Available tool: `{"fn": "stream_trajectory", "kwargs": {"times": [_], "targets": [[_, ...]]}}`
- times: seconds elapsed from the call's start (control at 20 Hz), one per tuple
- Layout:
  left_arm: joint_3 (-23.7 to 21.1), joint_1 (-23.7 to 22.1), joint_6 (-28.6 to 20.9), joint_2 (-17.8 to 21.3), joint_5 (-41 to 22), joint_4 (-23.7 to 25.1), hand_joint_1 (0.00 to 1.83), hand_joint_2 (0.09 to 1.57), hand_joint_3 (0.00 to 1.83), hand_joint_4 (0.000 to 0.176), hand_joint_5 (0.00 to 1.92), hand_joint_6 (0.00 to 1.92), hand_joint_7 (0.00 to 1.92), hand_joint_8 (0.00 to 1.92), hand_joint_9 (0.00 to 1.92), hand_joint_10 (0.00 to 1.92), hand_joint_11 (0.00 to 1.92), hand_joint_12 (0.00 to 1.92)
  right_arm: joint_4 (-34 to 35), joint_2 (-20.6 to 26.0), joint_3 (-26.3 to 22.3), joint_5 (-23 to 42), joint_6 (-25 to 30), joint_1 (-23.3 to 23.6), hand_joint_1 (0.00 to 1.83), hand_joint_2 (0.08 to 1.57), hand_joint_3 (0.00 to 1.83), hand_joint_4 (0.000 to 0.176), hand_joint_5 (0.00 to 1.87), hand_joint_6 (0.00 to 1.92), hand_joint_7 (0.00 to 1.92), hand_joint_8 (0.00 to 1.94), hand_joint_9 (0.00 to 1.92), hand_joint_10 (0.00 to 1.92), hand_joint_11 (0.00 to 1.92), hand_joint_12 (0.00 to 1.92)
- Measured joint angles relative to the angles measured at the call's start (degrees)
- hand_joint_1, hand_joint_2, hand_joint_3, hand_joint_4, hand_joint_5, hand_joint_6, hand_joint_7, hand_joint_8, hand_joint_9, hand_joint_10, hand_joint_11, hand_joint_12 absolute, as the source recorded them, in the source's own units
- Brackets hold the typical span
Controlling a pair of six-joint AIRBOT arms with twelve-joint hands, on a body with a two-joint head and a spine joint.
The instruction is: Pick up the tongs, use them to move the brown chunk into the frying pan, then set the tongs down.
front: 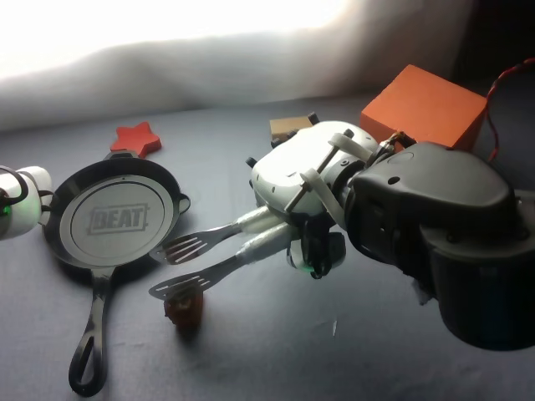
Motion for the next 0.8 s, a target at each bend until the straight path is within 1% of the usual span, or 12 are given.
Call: {"fn": "stream_trajectory", "kwargs": {"times": [0.35, 0.5, 0.8], "targets": [[0.0, 0.0, 0.0, -0.3, 0.0, 0.0, 0.0, 1.18, 0.0, 0.0, 0.0, 0.0, 0.0, 0.0, 0.0, 0.0, 0.0, 0.01, 0.0, -0.4, 0.3, -1.3, 0.0, -1.0, 1.07, 1.23, 0.0, 0.0, 0.77, 0.03, 0.82, 0.0, 0.82, 0.0, 0.25, 1.31], [0.0, 0.0, 0.0, -0.3, 0.0, 0.0, 0.0, 1.19, 0.0, 0.0, 0.0, 0.0, 0.0, 0.0, 0.0, 0.0, 0.01, 0.01, -2.1, -1.2, 1.2, -1.8, 0.2, -2.1, 1.06, 1.23, 0.0, 0.0, 0.77, 0.03, 0.82, 0.0, 0.82, 0.01, 0.23, 1.35], [0.0, 0.0, 0.0, -0.4, 0.1, -0.1, 0.0, 1.2, 0.0, 0.0, 0.0, 0.0, 0.0, 0.0, 0.0, 0.0, 0.0, 0.0, -2.8, -2.5, 4.0, -3.1, 0.2, -3.2, 1.04, 1.24, 0.0, 0.0, 0.76, 0.02, 0.81, 0.0, 0.8, 0.0, 0.21, 1.33]]}}
